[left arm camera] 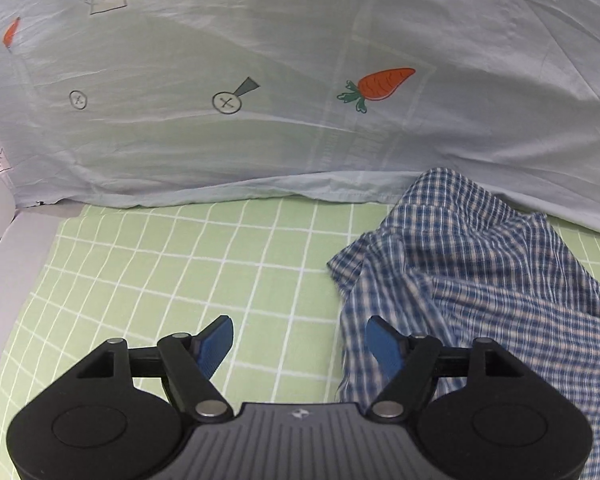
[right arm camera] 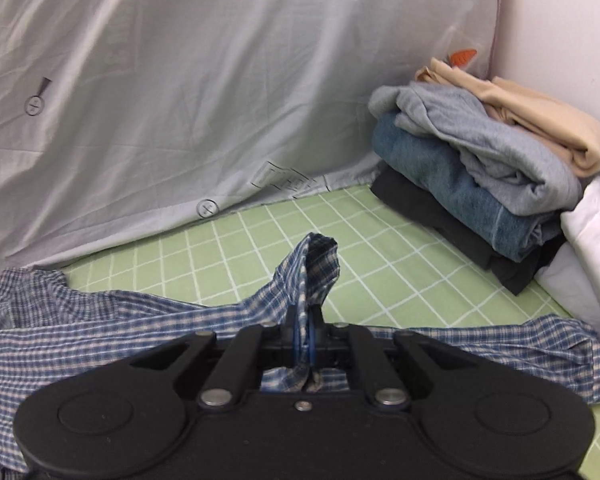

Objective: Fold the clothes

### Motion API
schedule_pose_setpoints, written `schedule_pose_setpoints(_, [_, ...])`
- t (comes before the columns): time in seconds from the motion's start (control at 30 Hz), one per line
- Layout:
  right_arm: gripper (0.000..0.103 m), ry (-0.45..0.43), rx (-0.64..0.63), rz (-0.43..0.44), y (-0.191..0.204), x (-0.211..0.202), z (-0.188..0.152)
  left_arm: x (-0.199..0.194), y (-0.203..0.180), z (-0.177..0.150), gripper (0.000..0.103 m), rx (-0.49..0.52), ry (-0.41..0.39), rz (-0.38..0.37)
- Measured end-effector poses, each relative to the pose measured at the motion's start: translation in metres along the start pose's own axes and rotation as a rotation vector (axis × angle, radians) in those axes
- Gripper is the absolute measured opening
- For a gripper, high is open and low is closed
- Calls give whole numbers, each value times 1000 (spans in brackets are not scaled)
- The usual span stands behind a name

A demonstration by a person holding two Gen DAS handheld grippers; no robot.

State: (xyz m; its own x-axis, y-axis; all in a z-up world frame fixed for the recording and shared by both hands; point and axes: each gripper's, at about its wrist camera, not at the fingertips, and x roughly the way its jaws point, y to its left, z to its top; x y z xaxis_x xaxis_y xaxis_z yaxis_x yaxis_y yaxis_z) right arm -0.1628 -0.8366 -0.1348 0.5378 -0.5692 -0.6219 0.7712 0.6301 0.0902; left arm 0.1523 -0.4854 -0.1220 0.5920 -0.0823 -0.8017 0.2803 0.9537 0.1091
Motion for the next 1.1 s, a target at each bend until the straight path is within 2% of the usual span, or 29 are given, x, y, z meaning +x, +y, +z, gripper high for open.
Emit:
schedule_pose_setpoints(0.07, [5, -37, -33, 52, 18, -23, 0, -16, 8, -24, 77, -8, 26, -20])
schedule_pose_setpoints(0.13, [5, -68, -80, 139, 41, -49, -5, -32, 16, -50, 78, -14, 61, -48])
schedule_pose_setpoints(0.23, [4, -49, -214, 285, 81, -77, -27, -50, 18, -89, 78, 0, 104, -83])
schedule_pose_setpoints(0.37, [5, 71, -389, 440, 129, -90, -82, -67, 14, -129, 78, 17, 161, -140])
schedule_pose_setpoints(0.47, [5, 203, -414, 461, 145, -85, -123, -81, 6, -147, 78, 56, 172, -177])
schedule_pose_setpoints(0.53, [6, 270, -396, 438, 145, -84, -142, -88, 0, -150, 78, 86, 160, -207])
schedule_pose_setpoints(0.6, [22, 286, -388, 415, 142, -89, -146, -94, -7, -151, 78, 114, 145, -244])
schedule_pose_setpoints(0.63, [41, 288, -392, 399, 141, -92, -145, -95, -12, -149, 78, 122, 143, -262])
schedule_pose_setpoints(0.67, [52, 265, -389, 381, 136, -96, -142, -95, -16, -147, 78, 130, 141, -280])
schedule_pose_setpoints(0.7, [55, 240, -385, 364, 131, -101, -139, -96, -20, -146, 78, 139, 138, -298])
schedule_pose_setpoints(0.73, [62, 226, -348, 338, 122, -101, -136, -96, -26, -144, 78, 155, 133, -316])
schedule_pose_setpoints(0.77, [77, 213, -308, 311, 112, -101, -133, -97, -31, -143, 78, 171, 128, -334])
schedule_pose_setpoints(0.83, [101, 195, -221, 245, 91, -98, -132, -94, -44, -140, 79, 190, 130, -381])
schedule_pose_setpoints(0.97, [102, 213, -75, 147, 51, -84, -137, -85, -65, -135, 79, 190, 162, -483])
schedule_pose_setpoints(1.1, [102, 217, -29, 76, 30, -77, -146, -74, -86, -133, 80, 191, 189, -549])
